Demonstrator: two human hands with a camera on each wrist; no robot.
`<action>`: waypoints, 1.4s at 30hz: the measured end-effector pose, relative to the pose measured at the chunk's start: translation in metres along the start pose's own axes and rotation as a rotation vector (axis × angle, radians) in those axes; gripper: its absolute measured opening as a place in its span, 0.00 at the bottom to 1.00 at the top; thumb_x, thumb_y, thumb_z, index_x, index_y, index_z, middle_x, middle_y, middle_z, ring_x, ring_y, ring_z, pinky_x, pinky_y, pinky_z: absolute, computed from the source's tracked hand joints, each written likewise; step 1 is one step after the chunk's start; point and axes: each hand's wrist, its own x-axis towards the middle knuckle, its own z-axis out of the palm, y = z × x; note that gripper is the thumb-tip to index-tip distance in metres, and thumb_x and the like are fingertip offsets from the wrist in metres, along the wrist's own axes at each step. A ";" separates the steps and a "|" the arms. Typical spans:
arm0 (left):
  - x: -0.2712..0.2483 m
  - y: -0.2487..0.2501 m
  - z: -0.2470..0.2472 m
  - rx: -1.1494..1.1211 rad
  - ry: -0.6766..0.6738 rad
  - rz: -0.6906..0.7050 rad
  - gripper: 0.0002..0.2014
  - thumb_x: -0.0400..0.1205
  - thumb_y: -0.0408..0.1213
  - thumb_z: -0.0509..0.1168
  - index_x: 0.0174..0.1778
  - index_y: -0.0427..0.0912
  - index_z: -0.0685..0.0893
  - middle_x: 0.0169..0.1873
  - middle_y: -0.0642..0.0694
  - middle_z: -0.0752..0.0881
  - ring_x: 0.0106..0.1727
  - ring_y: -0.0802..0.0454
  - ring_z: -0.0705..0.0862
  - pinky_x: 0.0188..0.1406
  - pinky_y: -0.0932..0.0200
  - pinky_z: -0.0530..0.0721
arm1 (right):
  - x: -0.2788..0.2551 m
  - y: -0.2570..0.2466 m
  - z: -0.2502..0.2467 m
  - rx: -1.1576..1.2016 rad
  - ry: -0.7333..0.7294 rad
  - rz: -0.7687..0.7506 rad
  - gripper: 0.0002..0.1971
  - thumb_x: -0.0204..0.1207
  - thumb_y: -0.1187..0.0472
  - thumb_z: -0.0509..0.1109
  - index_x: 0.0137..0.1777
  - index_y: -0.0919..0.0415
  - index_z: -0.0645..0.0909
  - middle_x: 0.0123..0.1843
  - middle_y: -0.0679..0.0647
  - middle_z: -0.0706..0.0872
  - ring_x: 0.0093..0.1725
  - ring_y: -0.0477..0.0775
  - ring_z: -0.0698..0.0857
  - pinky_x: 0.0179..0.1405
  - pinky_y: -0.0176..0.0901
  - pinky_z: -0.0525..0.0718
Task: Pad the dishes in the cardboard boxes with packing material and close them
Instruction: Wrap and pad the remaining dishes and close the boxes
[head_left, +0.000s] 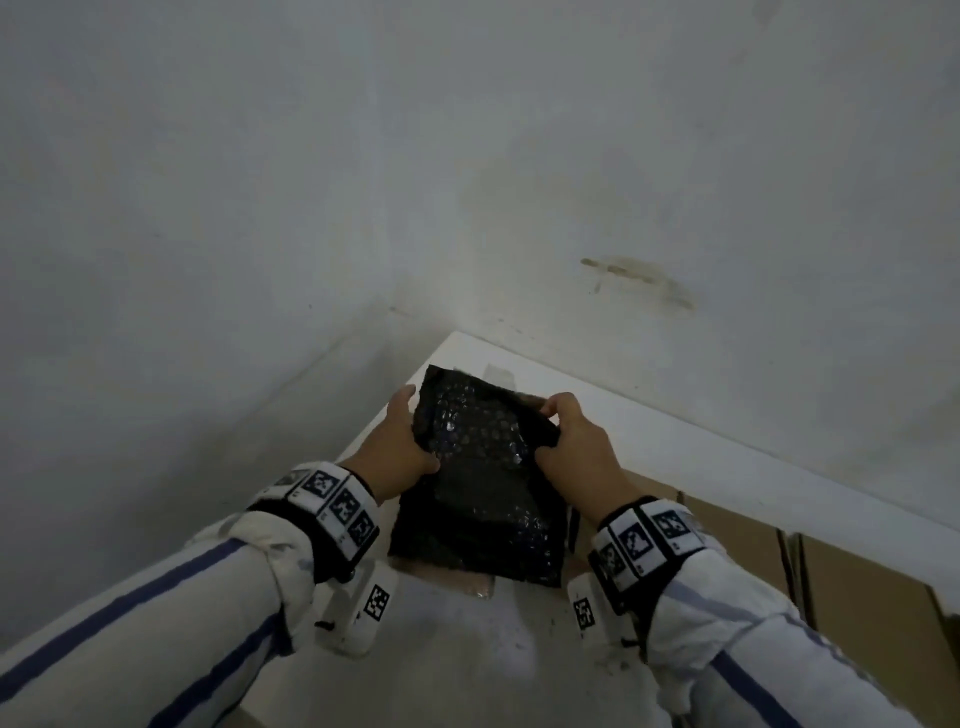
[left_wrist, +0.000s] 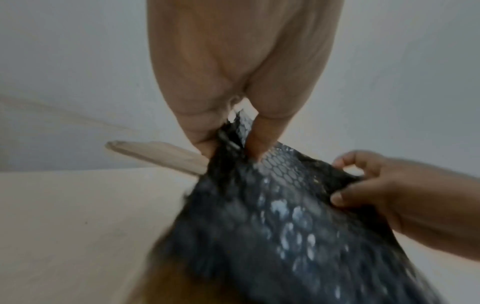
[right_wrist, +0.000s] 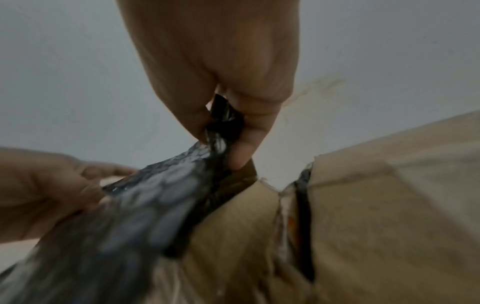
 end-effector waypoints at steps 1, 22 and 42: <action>0.002 -0.004 0.003 0.059 0.050 0.043 0.42 0.73 0.26 0.71 0.78 0.46 0.54 0.50 0.45 0.80 0.52 0.44 0.81 0.41 0.56 0.81 | 0.001 -0.001 0.005 -0.089 0.001 -0.024 0.15 0.74 0.70 0.60 0.56 0.54 0.66 0.36 0.51 0.78 0.37 0.58 0.80 0.27 0.42 0.71; 0.036 -0.014 0.012 1.392 -0.118 0.541 0.16 0.52 0.48 0.76 0.33 0.45 0.90 0.44 0.45 0.89 0.51 0.45 0.87 0.60 0.48 0.79 | 0.035 -0.023 0.036 -0.865 -0.561 -0.128 0.17 0.84 0.62 0.57 0.71 0.66 0.71 0.68 0.65 0.73 0.62 0.64 0.81 0.57 0.50 0.79; 0.056 -0.009 0.015 1.357 -0.320 0.449 0.20 0.71 0.50 0.59 0.56 0.49 0.81 0.55 0.45 0.72 0.58 0.41 0.71 0.62 0.42 0.77 | 0.028 -0.040 0.002 -0.802 -0.932 -0.130 0.27 0.72 0.54 0.73 0.71 0.54 0.73 0.67 0.55 0.74 0.61 0.56 0.76 0.53 0.44 0.78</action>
